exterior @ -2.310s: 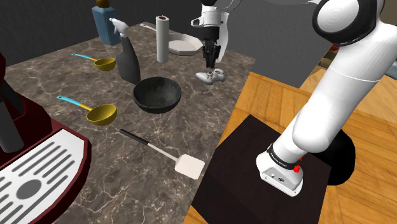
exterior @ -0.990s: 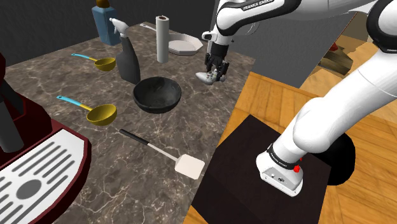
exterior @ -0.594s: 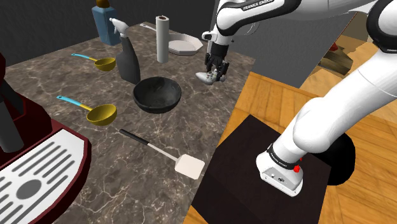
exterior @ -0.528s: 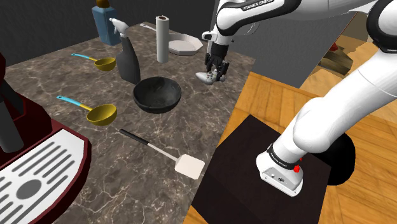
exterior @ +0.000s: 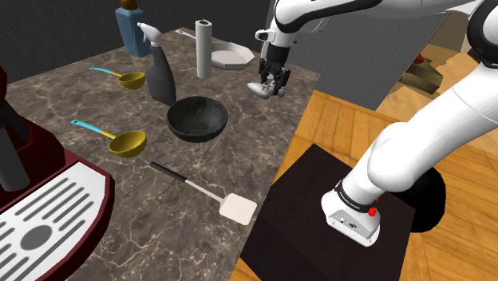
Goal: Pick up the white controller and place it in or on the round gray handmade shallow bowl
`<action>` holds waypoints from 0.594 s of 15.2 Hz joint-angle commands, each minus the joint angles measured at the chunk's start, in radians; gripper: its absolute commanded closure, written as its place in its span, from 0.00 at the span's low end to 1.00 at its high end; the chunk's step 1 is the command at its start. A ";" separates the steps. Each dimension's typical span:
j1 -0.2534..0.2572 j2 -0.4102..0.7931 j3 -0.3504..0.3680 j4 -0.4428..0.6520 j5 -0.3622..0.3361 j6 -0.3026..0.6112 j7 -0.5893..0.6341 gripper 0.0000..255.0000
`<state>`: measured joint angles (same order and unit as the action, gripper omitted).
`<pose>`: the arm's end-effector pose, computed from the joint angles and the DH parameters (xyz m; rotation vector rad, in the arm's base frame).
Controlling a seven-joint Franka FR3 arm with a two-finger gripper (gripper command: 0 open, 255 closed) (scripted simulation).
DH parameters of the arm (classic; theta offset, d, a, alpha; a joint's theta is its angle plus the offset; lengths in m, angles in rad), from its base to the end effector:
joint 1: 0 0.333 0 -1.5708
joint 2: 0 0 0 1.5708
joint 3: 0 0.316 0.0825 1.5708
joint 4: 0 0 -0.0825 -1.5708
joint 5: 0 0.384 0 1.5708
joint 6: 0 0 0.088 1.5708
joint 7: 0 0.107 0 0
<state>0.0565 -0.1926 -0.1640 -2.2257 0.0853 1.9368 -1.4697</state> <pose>0.4763 -0.0476 0.4457 -2.3540 -1.8501 -0.0110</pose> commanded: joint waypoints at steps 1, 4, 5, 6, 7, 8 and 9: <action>0.001 -0.007 0.002 0.020 -0.001 -0.026 0.006 1.00; 0.001 -0.017 0.003 0.050 -0.004 -0.066 0.011 1.00; 0.001 -0.020 0.003 0.061 -0.004 -0.080 0.013 1.00; 0.001 -0.023 0.003 0.072 -0.005 -0.093 0.014 1.00; 0.001 -0.025 0.004 0.083 -0.006 -0.107 0.016 1.00; 0.001 -0.027 0.004 0.094 -0.006 -0.120 0.018 1.00; 0.001 -0.029 0.004 0.105 -0.007 -0.134 0.019 1.00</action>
<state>0.0586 -0.2176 -0.1588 -2.1295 0.0800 1.8171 -1.4505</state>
